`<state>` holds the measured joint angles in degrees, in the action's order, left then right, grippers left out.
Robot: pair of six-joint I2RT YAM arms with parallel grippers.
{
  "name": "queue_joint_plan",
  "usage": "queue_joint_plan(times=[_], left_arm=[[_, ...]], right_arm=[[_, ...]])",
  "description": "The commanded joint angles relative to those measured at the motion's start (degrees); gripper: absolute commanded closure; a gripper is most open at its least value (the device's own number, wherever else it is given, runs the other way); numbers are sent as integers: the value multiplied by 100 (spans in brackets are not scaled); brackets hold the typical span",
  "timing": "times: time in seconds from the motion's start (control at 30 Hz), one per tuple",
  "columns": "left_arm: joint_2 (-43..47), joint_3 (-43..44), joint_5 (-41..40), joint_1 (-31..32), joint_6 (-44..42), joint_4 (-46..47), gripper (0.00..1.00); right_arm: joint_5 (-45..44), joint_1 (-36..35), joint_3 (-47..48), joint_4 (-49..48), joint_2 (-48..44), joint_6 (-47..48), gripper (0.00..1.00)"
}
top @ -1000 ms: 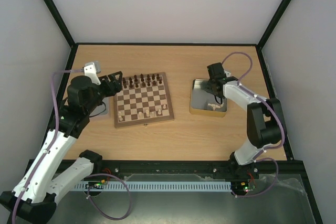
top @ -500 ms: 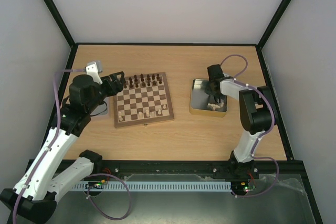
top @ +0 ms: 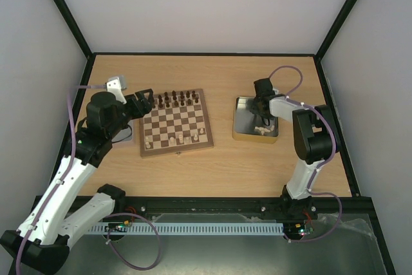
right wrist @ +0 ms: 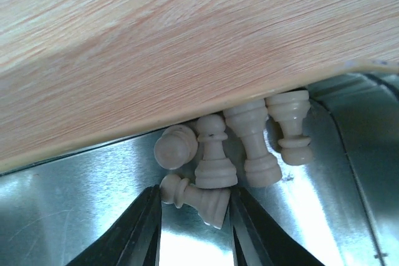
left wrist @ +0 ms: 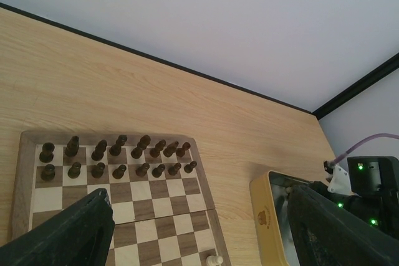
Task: Set up the chess pieces on the board
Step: Pick up the chess piece from the storage box.
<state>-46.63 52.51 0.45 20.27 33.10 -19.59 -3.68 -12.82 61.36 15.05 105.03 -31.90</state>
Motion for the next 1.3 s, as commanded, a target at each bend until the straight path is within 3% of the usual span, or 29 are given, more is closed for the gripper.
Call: queue_joint_plan(times=[0.0,0.63,0.83,0.97,1.27], left_arm=[[5,-56,26,-23,-14,97,22],[-81,-291,343,-23,81,322,22],[-111,-303,362,-23,62,327,22],[-112,-307,351,-23,46,308,22],[-118,-312,373,-22,49,307,22]], right_arm=[[233,3,146,-114,78,233,74],[857,7,-311,-344,-411,154,84],[565,10,-116,-217,-153,243,73],[487,5,-25,-187,24,292,71],[202,7,15,-148,132,378,87]])
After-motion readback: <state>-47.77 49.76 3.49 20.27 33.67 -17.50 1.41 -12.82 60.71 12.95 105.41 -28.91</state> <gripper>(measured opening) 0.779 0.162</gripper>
